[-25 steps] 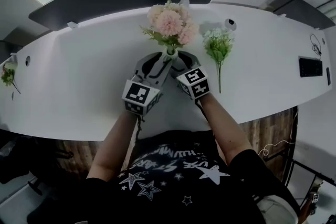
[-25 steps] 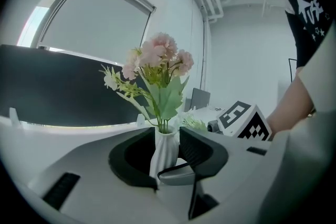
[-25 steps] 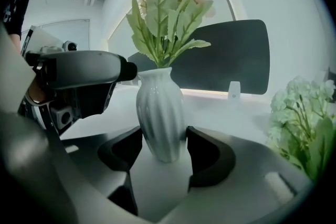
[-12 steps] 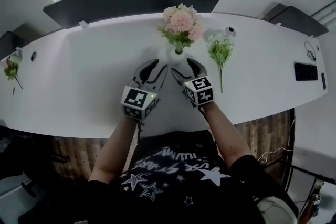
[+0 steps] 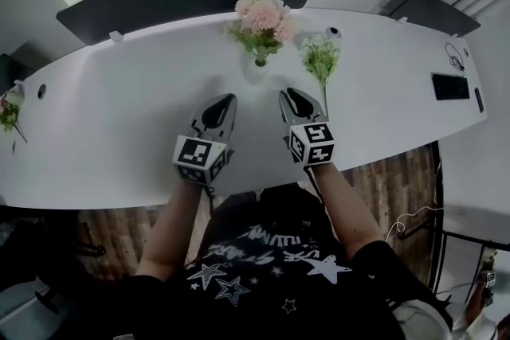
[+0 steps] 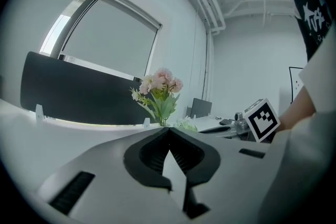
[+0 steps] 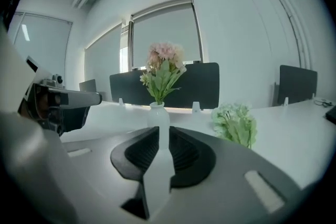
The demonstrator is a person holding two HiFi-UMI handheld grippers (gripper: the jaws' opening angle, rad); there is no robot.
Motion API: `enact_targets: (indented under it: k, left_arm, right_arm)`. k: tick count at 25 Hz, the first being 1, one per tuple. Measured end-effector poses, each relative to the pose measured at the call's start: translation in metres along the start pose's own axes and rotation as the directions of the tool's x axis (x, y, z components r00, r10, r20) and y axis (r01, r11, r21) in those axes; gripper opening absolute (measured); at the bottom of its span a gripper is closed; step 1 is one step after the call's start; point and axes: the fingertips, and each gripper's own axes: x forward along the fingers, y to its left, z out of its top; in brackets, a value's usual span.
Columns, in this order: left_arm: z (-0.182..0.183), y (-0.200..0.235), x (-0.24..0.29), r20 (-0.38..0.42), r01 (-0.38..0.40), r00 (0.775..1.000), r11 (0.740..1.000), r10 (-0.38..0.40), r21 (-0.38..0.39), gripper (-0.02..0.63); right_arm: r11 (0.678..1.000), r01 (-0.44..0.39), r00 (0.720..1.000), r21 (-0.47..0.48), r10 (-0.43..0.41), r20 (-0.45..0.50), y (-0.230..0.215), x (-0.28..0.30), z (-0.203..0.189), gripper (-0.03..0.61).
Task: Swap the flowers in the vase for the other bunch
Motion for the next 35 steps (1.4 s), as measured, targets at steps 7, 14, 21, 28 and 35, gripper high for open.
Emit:
enact_targets:
  k: [7,14,21,28,35]
  left_arm:
    - [-0.008,-0.009,-0.014,0.005,-0.048,0.999,0.999,0.048,0.005,0.008]
    - [-0.016,-0.039,-0.031,-0.003,-0.095,0.995,0.995,0.095,0.005,0.008]
    - [-0.024,-0.087,-0.072,-0.011,-0.134,0.991,0.991,0.134,0.005,0.008]
    - [-0.027,-0.129,-0.117,-0.001,-0.178,0.984,0.984,0.178,0.007,0.008]
    - [-0.02,-0.154,-0.142,0.022,-0.187,0.982,0.982,0.186,0.041,0.008]
  right_arm:
    - [0.999,-0.041,0.996,0.016,0.04,0.081,0.006,-0.023,0.017,0.003]
    - [0.99,-0.13,0.985,0.048,0.123,0.117,0.018,-0.074,0.022,0.002]
    - [0.983,-0.181,0.972,0.028,0.175,0.155,0.032,-0.141,0.018,0.002]
    - [0.964,-0.266,0.95,0.015,0.259,0.171,0.052,-0.188,0.003,0.002]
    - [0.958,-0.285,0.94,0.041,0.271,0.205,0.064,-0.219,0.001,0.002]
